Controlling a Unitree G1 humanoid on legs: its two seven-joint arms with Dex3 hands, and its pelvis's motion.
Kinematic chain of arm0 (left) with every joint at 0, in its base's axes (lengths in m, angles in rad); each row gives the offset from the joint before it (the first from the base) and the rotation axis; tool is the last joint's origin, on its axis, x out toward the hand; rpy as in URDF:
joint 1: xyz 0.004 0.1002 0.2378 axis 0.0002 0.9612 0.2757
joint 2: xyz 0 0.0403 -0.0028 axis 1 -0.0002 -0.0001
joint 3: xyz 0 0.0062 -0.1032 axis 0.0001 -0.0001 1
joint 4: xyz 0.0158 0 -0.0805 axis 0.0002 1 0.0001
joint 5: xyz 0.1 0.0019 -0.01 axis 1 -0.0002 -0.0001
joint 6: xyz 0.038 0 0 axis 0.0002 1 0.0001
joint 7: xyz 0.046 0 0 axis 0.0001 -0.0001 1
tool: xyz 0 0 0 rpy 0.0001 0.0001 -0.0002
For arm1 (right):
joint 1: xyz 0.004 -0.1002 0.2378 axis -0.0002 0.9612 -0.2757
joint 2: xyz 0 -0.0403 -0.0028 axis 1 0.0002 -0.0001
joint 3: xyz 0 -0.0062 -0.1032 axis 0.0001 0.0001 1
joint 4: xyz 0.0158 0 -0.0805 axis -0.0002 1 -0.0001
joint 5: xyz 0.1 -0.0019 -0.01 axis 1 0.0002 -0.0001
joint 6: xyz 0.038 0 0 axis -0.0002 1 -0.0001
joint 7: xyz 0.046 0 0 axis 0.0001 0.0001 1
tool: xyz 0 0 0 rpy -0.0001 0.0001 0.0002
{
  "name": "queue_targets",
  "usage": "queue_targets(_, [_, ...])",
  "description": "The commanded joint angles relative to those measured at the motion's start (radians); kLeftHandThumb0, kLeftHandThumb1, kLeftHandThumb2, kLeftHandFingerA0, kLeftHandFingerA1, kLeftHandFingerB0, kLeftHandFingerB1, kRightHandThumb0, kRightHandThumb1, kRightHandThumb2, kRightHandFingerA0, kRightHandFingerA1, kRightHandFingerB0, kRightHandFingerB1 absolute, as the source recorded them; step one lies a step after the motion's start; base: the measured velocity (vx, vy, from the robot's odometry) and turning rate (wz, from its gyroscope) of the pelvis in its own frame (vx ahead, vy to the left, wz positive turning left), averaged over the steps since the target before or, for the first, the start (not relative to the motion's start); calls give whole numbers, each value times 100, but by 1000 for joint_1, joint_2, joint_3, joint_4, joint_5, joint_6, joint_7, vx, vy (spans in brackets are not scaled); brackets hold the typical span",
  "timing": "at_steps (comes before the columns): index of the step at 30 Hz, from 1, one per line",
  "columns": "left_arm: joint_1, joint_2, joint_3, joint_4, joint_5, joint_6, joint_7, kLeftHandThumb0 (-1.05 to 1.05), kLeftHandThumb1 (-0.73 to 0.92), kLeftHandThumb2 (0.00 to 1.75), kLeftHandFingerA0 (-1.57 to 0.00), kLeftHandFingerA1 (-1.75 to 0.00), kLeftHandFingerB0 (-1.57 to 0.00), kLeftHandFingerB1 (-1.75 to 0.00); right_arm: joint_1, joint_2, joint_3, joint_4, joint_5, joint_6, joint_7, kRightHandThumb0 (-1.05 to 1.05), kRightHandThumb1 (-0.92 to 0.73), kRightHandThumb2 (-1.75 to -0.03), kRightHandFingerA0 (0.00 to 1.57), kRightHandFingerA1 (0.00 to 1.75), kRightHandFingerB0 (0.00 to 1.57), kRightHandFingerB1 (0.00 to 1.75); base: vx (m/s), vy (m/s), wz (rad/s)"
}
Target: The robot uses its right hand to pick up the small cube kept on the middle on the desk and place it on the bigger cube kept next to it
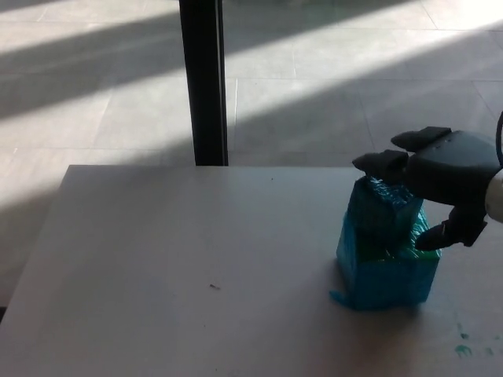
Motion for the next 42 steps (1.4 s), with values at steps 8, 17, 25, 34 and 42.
queue_targets(8, [18,20,-2,7,1,-6,10,-95,77,77,-33,-49,-28,-39,-90,-47,-160,-40,102,44,69,-101,-51,-59,0,0,0,0,0,0,0])
queue_targets(17, [30,21,2,2,-8,1,-4,-96,77,78,-32,-50,-27,-39,-114,-170,-364,-41,248,99,180,-88,-51,-57,0,0,0,0,0,0,0])
queue_targets(25, [41,29,0,3,-3,-8,-7,-97,77,80,-32,-51,-26,-40,31,-355,-640,180,324,92,28,-91,-55,-83,0,4,4,0,0,0,0])
queue_targets(34, [43,21,7,-1,-7,-3,11,-92,87,67,-37,-50,-32,-37,346,-445,-911,374,368,40,-195,-91,-57,-91,0,27,4,25,0,0,0])
queue_targets(42, [46,19,-1,-8,1,-14,11,-93,88,67,-40,-51,-33,-36,617,-435,-1058,554,390,38,-371,-92,-61,-97,0,39,0,33,0,0,0])
